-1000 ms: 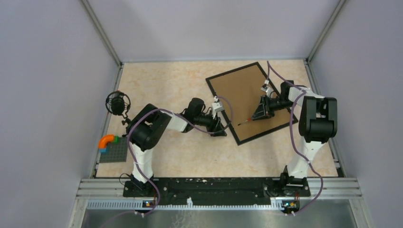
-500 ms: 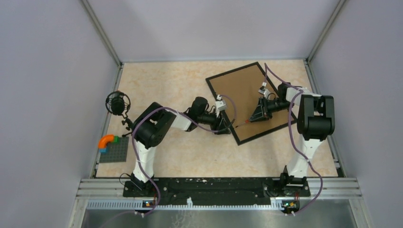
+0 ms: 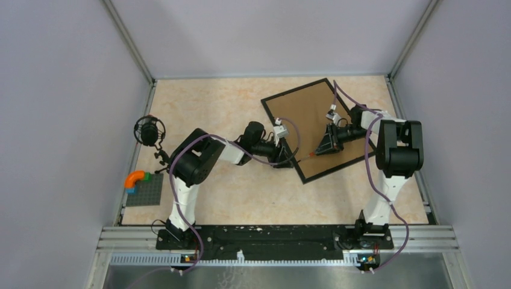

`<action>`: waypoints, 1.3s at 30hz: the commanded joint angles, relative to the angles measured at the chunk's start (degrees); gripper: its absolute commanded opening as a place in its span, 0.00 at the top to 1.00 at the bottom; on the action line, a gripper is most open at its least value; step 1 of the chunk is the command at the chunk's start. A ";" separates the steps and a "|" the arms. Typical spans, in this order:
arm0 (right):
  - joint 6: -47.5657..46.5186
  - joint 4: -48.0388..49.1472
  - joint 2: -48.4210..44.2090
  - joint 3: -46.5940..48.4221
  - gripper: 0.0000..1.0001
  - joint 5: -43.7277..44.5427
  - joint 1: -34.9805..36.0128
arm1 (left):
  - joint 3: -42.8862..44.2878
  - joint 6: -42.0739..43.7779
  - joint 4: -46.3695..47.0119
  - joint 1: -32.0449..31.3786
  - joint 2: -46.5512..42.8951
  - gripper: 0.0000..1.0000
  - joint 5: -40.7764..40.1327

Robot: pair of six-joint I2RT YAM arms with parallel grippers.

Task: Take the photo out of the frame
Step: Release the photo frame item from the photo frame.

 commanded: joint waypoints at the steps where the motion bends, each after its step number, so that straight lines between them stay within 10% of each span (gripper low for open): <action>1: -0.85 -0.76 -0.62 -0.13 1.00 -1.42 1.56 | 1.73 -1.12 -1.13 -0.51 4.15 0.48 -5.38; 39: 6.23 -4.18 -21.82 -4.70 1.00 9.68 25.69 | 6.06 -16.02 0.56 2.28 12.68 0.49 -8.85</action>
